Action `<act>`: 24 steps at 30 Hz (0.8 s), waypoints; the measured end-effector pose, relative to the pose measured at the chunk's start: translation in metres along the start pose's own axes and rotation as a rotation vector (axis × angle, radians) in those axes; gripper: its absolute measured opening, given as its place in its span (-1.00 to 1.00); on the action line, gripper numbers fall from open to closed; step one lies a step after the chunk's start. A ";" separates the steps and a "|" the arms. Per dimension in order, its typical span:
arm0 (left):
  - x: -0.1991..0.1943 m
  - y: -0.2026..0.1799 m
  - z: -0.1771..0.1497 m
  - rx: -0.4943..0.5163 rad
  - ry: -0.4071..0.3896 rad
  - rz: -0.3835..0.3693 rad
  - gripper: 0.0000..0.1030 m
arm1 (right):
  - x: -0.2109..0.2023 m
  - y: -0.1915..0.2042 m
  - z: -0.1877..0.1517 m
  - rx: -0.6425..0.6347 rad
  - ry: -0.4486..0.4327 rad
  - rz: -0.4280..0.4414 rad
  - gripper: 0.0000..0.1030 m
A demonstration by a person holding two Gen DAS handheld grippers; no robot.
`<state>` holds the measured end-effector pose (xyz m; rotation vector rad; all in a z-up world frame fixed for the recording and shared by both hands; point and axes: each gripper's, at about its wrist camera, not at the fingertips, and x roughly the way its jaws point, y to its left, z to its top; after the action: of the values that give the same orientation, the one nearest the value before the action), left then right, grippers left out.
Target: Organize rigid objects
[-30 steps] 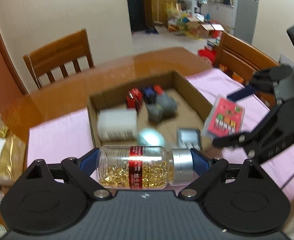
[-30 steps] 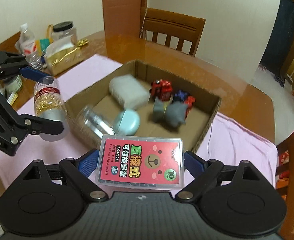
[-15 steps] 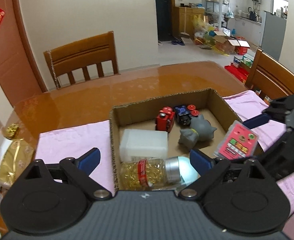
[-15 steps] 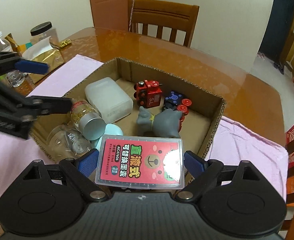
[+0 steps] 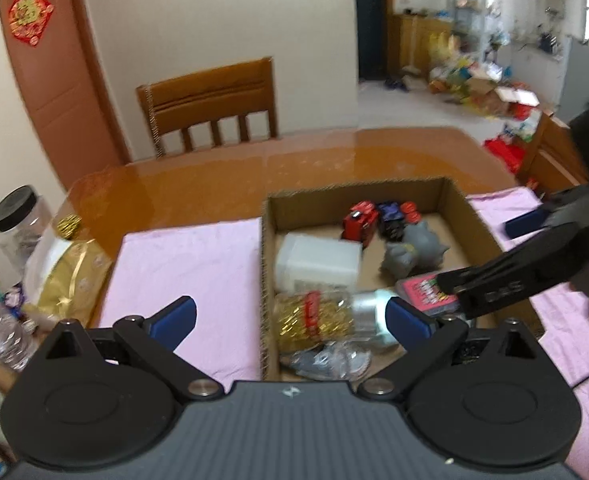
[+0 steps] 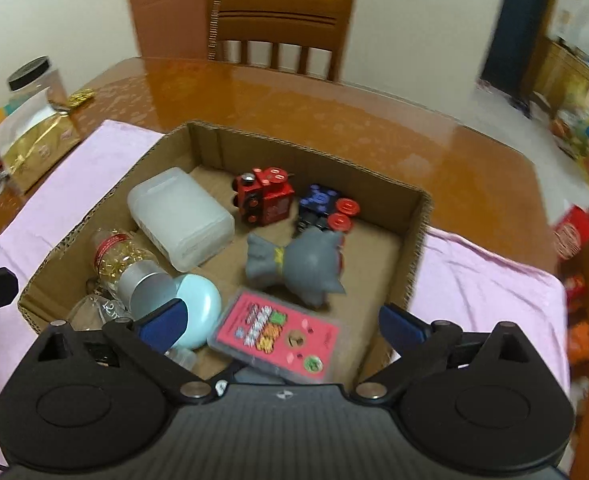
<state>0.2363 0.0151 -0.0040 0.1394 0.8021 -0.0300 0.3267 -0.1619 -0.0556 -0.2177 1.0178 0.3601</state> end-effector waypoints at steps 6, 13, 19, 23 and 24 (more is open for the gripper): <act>-0.009 -0.001 0.003 -0.001 0.056 0.019 0.95 | -0.044 0.012 -0.014 0.111 0.040 -0.131 1.00; -0.019 0.001 0.000 -0.033 0.079 -0.028 0.95 | -0.082 0.026 -0.037 0.212 0.043 -0.182 1.00; -0.023 0.003 -0.001 -0.033 0.079 -0.062 0.95 | -0.094 0.037 -0.045 0.215 0.037 -0.191 1.00; -0.022 0.004 -0.001 -0.039 0.083 -0.070 0.95 | -0.098 0.039 -0.044 0.225 0.024 -0.190 1.00; -0.022 0.004 -0.002 -0.038 0.085 -0.066 0.94 | -0.099 0.038 -0.044 0.228 0.022 -0.192 1.00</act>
<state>0.2198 0.0189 0.0111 0.0781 0.8916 -0.0715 0.2305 -0.1608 0.0062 -0.1123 1.0411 0.0664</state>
